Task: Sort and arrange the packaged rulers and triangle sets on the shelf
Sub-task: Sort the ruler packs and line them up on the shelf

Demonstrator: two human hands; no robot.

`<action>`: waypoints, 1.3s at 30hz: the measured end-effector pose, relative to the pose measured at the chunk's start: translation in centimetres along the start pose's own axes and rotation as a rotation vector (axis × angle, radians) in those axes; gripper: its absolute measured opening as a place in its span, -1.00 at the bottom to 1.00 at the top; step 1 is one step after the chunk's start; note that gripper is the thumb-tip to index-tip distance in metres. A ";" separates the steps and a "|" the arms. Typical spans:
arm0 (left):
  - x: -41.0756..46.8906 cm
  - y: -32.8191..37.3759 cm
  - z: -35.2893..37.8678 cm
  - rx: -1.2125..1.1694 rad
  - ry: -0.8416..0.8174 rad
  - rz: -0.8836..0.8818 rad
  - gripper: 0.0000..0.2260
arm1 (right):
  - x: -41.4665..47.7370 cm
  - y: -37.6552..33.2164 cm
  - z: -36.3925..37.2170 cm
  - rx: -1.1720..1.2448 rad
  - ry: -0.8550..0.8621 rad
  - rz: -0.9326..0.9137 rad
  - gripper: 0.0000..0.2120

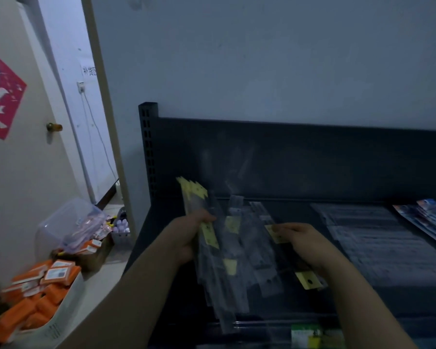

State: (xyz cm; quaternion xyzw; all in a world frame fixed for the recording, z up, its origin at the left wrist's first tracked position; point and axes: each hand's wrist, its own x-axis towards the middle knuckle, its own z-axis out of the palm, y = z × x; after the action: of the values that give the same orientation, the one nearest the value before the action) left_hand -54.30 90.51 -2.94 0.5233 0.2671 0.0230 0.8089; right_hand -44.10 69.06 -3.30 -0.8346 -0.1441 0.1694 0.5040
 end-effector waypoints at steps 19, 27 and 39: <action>4.4 -1.6 11.2 0.058 -0.198 -0.089 -0.79 | 0.6 2.0 -7.5 0.189 0.004 0.084 -0.61; 2.9 -0.5 10.4 -0.156 -0.168 -0.035 -0.96 | -0.3 0.4 -7.9 -0.037 0.051 -0.088 -0.76; -1.1 1.1 5.0 -0.287 -0.242 0.442 -0.77 | -1.7 -6.6 1.6 0.126 -0.460 -0.215 -0.76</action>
State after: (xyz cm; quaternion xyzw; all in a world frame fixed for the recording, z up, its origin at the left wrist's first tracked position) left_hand -52.68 86.44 -0.03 0.4479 0.0421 0.1734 0.8761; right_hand -46.74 72.61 2.05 -0.7210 -0.3319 0.3091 0.5240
